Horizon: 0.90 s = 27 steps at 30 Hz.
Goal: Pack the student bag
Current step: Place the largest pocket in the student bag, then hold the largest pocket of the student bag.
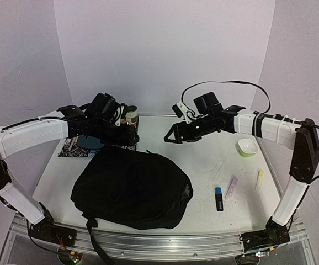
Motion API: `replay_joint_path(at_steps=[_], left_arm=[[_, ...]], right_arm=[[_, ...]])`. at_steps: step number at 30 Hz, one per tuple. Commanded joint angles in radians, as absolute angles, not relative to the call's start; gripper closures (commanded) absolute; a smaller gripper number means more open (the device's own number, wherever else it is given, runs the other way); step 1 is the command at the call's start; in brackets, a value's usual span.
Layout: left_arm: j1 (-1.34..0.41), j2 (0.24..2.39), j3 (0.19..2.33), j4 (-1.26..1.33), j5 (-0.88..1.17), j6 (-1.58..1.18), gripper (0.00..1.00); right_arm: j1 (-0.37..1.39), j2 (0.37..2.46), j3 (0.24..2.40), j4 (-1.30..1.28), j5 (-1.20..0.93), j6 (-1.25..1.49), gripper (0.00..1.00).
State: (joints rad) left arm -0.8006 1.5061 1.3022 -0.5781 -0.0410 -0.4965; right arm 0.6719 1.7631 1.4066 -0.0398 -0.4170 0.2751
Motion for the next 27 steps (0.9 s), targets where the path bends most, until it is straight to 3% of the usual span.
replay_joint_path(at_steps=[1, 7, 13, 27], left_arm=[[-0.735, 1.524, 1.305, -0.578, 0.068, -0.424, 0.25], [-0.679, 1.544, 1.262, -0.581, 0.153, -0.377, 0.25], [-0.66, 1.558, 1.236, -0.586, 0.191, -0.347, 0.26], [-0.649, 1.584, 1.244, -0.597, 0.252, -0.319, 0.28]], right_arm=[[0.719, 1.86, 1.538, -0.099, -0.417, 0.184, 0.29], [0.791, 2.007, 1.729, -0.171, -0.319, 0.163, 0.32], [0.822, 2.124, 1.88, -0.255, -0.224, 0.164, 0.46], [0.869, 2.207, 1.923, -0.296, -0.154, 0.167, 0.6]])
